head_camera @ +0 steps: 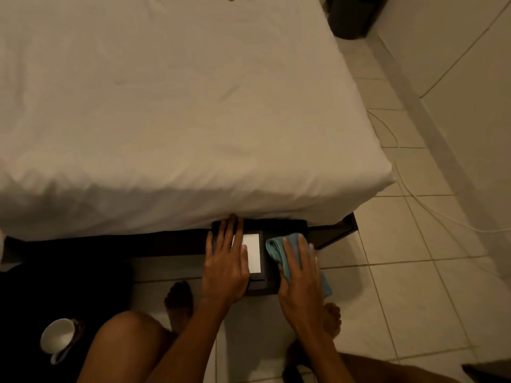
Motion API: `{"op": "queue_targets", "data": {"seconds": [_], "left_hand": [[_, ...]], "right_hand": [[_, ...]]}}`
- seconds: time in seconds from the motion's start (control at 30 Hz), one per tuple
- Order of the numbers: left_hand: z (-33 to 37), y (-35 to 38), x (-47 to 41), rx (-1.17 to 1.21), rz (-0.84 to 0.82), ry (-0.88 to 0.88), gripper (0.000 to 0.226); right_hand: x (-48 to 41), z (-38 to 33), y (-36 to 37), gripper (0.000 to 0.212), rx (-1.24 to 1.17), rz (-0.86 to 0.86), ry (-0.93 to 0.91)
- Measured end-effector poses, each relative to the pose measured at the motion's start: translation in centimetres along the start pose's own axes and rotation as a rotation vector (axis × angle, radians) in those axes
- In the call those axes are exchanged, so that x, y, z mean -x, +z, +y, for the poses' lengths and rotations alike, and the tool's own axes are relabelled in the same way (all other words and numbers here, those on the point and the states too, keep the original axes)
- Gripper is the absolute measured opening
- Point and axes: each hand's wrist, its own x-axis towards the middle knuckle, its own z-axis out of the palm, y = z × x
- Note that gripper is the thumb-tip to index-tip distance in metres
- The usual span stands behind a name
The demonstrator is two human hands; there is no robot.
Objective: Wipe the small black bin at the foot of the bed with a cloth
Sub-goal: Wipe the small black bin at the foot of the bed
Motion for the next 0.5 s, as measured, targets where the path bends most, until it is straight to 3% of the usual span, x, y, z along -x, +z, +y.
{"op": "queue_targets", "data": {"seconds": [0.2,0.37,0.5], "left_hand": [[0.0,0.1,-0.2,-0.009,0.010,0.004,0.058],[0.1,-0.1,-0.1,0.001,0.009,0.004,0.058],[0.2,0.0,-0.1,0.005,0.006,0.002,0.058]], "right_hand": [[-6.9,0.4,0.2,0.058,0.035,0.021,0.098],[-1.7,1.3,-0.3,0.068,-0.023,0.016,0.085],[-6.2,1.9,-0.8,0.050,-0.026,-0.034,0.126]]}}
